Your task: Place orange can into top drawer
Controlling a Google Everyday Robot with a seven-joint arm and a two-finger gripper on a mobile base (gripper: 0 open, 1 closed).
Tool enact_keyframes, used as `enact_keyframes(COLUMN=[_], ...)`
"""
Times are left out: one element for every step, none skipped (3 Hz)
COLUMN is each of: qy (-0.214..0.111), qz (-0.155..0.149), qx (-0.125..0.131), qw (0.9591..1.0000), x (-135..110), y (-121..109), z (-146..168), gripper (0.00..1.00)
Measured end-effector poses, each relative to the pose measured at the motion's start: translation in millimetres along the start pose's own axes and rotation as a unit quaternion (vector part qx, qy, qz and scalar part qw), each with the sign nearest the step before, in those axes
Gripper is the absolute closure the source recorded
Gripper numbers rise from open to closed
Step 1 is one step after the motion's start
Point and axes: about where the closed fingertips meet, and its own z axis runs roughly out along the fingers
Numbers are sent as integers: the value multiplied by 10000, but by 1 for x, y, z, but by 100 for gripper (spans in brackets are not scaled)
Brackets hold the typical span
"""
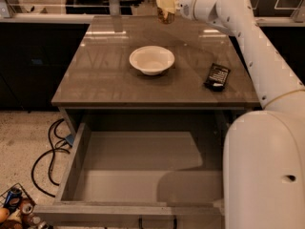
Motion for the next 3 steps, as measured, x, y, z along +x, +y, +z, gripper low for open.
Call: enact_keyframes(qy=[-95, -92, -94], qz=[-151, -287, -263], qx=[141, 303, 318], qw=[9997, 9991, 9991], x=[-37, -62, -64], y=[8, 36, 55], z=[-52, -115, -153], gripper=[100, 100, 100])
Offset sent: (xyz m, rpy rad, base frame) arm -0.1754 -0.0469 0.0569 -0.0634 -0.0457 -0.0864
